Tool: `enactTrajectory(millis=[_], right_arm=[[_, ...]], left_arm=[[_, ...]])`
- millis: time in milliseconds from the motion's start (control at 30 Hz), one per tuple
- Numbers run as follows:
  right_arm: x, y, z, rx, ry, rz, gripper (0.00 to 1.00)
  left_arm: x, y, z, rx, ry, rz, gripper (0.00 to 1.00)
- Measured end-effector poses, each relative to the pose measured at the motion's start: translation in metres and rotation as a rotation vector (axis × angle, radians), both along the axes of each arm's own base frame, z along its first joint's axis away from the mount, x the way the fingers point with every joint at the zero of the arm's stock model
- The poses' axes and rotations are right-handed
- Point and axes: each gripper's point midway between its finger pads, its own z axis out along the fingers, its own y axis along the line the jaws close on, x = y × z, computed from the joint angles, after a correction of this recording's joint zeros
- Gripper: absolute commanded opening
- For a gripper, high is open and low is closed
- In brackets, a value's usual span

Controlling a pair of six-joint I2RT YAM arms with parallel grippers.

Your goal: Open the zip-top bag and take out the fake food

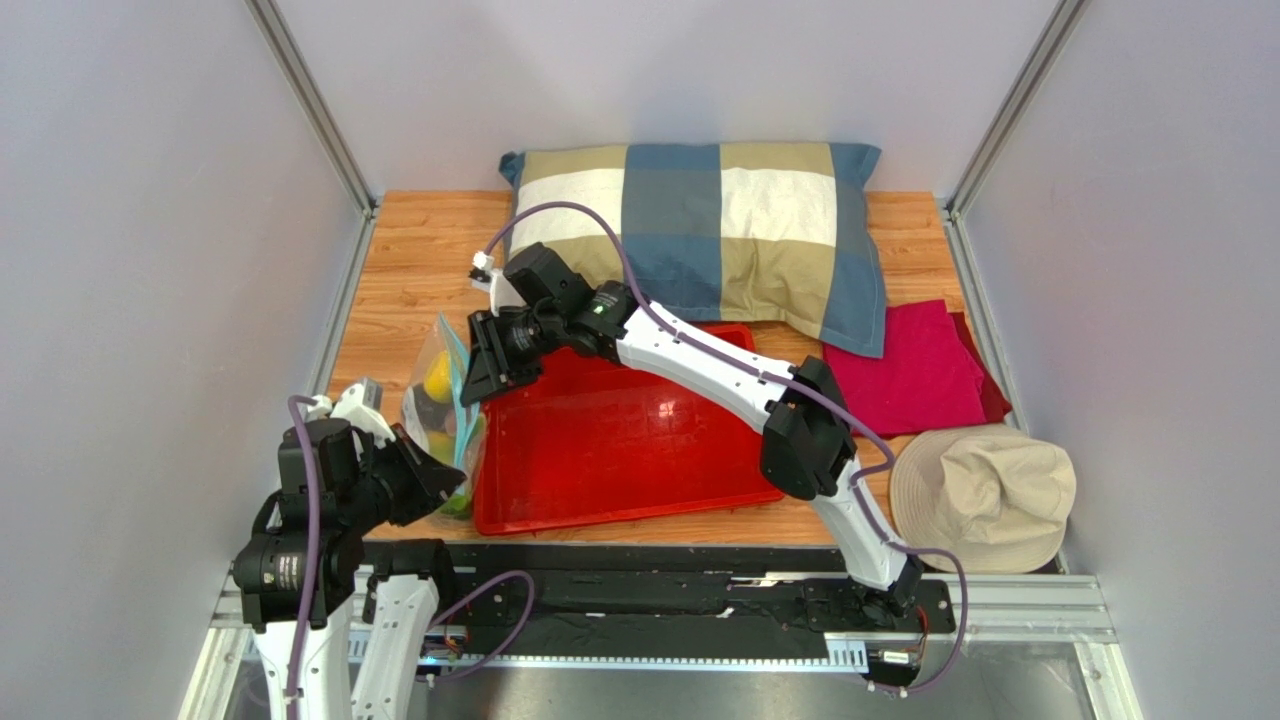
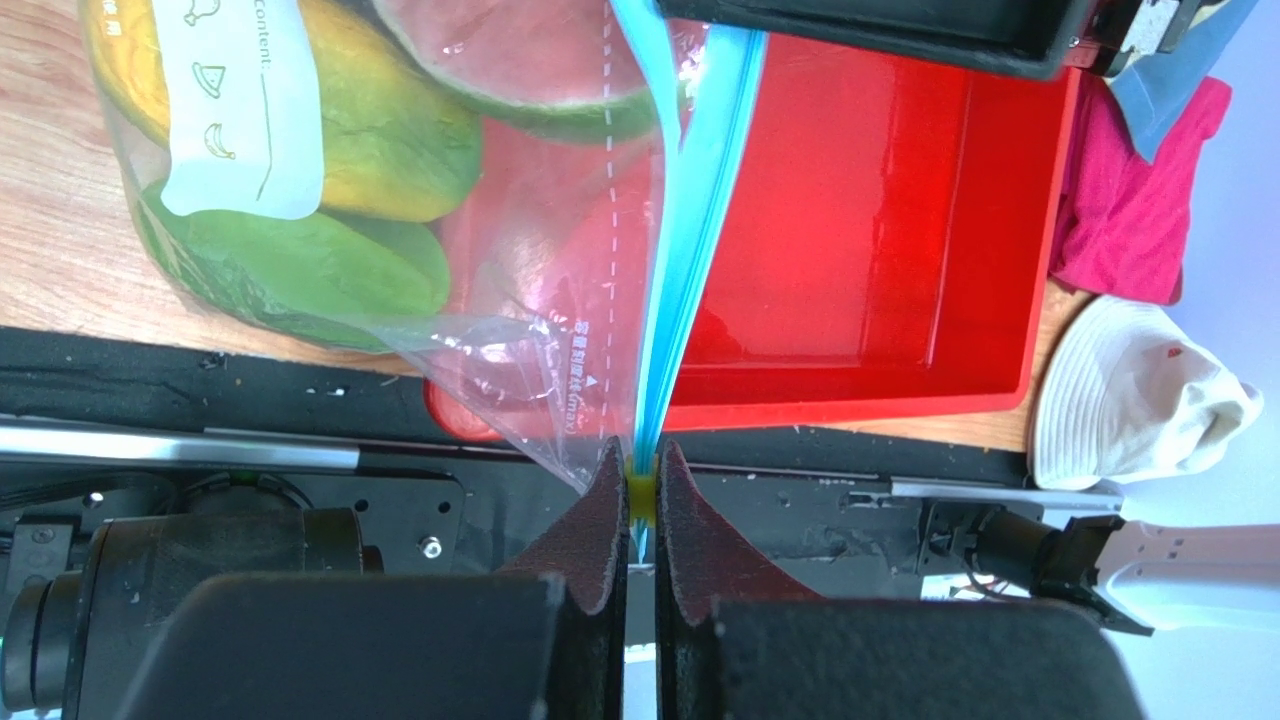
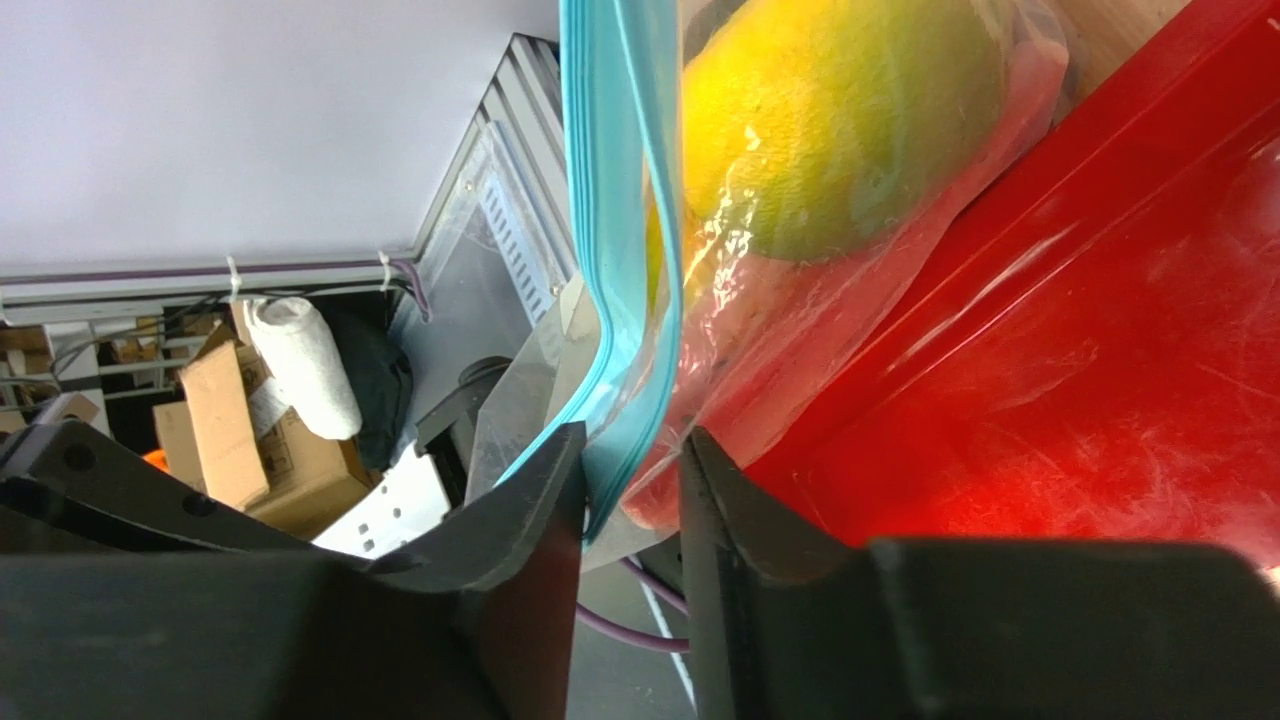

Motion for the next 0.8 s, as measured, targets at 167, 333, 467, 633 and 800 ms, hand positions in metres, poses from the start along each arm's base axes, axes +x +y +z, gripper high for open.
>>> enactTrajectory(millis=[167,333,467,633,800], right_arm=[[-0.002,0.000,0.002,0.005,0.008,0.009,0.00],[-0.004,0.002,0.005,0.023,0.016,0.019,0.00],[-0.005,0.003,0.003,0.033,0.033,0.025,0.00],[-0.006,0.004,0.005,0.048,0.055,0.028,0.00],[-0.007,0.007,0.010,0.066,0.071,0.024,0.00]], left_arm=[[-0.001,-0.002,0.001,-0.008,-0.001,-0.003,0.39],[0.003,0.003,0.017,-0.012,-0.024,0.053,0.54],[0.026,0.012,0.034,0.001,-0.055,0.111,0.50],[0.063,0.018,0.022,0.006,0.057,0.127,0.46],[0.080,0.022,0.006,0.029,0.121,0.128,0.44]])
